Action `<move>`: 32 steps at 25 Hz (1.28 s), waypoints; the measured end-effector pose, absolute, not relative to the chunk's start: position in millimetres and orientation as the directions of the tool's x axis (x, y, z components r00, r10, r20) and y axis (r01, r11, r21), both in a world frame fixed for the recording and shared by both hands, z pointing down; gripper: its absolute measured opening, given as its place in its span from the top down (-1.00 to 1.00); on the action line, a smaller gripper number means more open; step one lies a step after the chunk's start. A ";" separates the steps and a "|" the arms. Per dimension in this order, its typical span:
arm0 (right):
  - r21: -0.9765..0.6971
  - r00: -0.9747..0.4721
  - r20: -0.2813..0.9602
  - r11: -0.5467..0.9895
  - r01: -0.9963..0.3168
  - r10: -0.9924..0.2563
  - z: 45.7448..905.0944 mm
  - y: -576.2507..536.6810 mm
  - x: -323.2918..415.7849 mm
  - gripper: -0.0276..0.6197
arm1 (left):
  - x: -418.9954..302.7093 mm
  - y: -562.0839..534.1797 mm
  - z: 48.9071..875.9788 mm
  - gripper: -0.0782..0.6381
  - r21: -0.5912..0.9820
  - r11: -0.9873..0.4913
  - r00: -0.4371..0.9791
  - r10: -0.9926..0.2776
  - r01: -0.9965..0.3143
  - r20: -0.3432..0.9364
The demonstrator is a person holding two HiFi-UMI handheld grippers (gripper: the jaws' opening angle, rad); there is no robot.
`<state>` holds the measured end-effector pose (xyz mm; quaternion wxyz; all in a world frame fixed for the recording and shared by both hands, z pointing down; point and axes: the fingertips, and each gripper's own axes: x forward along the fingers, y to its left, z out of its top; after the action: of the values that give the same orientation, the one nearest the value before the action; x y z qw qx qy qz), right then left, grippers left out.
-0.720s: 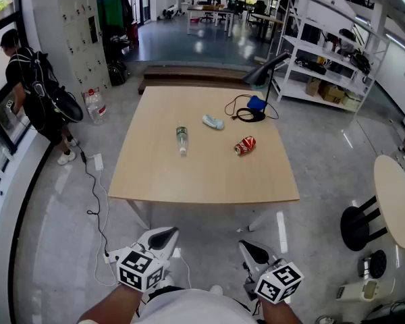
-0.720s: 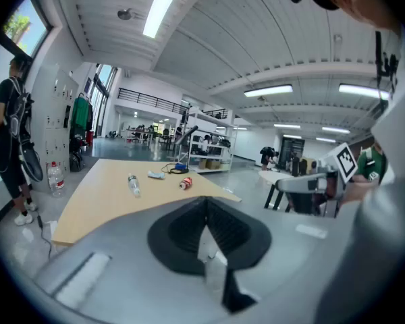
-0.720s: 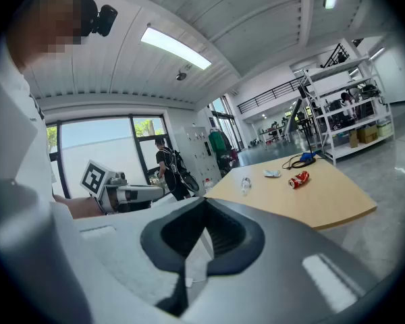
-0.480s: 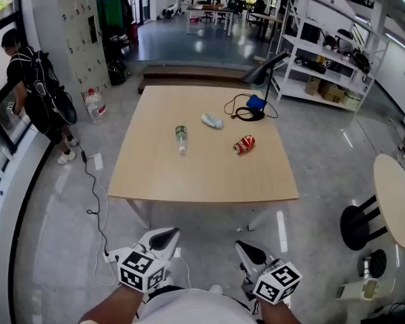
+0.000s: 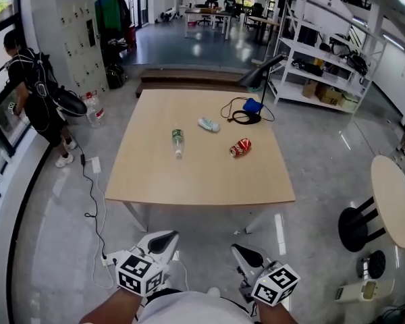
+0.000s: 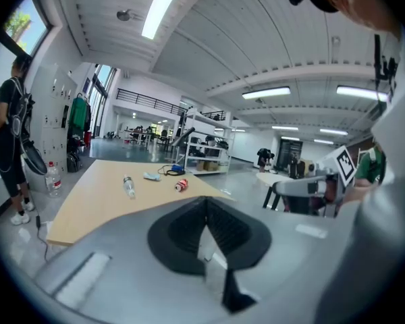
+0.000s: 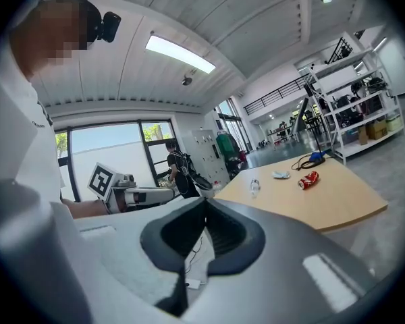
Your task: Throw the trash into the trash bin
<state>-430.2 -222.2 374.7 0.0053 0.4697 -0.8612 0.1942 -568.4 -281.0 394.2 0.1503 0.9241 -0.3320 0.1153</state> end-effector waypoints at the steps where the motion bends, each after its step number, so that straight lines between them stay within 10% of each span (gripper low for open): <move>1: -0.331 -0.561 0.193 0.485 -0.810 -0.805 375.4 -221.6 -431.0 0.91 | -568.7 -281.1 394.4 0.76 0.200 -0.733 0.751 -0.581 -0.650 0.313; 32: -0.332 -0.608 0.242 0.525 -0.784 -0.756 404.6 -229.2 -358.4 0.91 | -511.7 -270.5 409.5 0.76 0.138 -0.667 0.663 -0.651 -0.732 0.370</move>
<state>-358.4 -229.2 404.6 0.0338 0.4412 -0.8725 0.2072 -511.7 -270.5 409.5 0.1390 0.9012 -0.3837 0.1461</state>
